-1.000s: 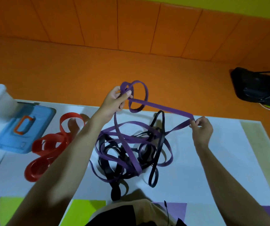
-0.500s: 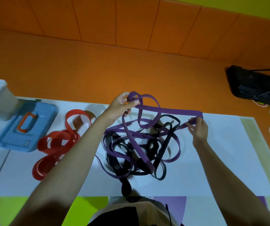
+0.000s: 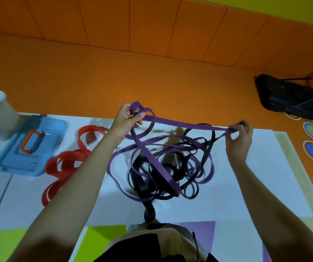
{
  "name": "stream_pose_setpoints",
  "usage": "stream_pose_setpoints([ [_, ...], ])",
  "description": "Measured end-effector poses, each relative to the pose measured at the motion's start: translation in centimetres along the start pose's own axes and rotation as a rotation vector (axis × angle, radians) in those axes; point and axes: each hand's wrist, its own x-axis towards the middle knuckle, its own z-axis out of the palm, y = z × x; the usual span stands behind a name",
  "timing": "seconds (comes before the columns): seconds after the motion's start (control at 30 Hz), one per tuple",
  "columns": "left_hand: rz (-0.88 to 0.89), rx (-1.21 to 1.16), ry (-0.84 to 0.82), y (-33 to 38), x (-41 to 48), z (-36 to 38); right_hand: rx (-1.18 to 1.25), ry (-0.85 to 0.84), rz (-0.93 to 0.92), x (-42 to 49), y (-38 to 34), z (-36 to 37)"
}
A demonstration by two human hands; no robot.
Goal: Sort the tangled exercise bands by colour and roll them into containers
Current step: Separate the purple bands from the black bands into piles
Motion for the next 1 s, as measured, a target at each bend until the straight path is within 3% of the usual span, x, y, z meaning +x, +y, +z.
stream_pose_setpoints([
  [0.17, 0.003, 0.008, -0.019, -0.1, -0.2, -0.6, 0.163, 0.225, 0.206, 1.0, -1.4, -0.8],
  [0.27, 0.011, 0.015, -0.091, 0.1, -0.4, -0.3, 0.14, 0.237, 0.371, 2.9, -0.5, -0.5],
  [0.37, 0.027, 0.013, -0.155, 0.5, -0.6, 0.2, -0.006, 0.033, 0.543, 3.6, 0.8, -0.2],
  [0.43, 0.024, 0.004, -0.176, 0.7, -0.7, 0.5, 0.161, -0.13, 0.681, 3.4, 1.1, -0.2],
  [0.5, 0.012, -0.007, -0.19, 0.7, -0.8, 0.8, 0.345, -0.183, 0.767, 3.2, 1.4, -0.3],
  [0.6, -0.006, 0.016, -0.198, 0.3, -0.9, 0.9, 0.214, -0.116, 0.654, 3.8, 1.6, -0.6],
  [0.73, -0.039, 0.012, -0.155, -0.7, -1.1, 1.1, 0.117, -0.025, 0.261, 4.3, 0.7, -1.9],
  [0.8, -0.065, 0.004, -0.13, -1.2, -1.2, 1.2, 0.091, 0.016, 0.152, 5.1, 0.9, -2.1],
  [0.93, -0.116, 0.023, -0.022, -1.7, -1.4, 1.5, 0.076, -0.045, 0.186, 5.4, 0.8, -2.3],
  [1.0, -0.162, 0.04, 0.009, -1.7, -1.7, 1.8, 0.057, -0.144, 0.31, 4.7, 0.4, -2.6],
])
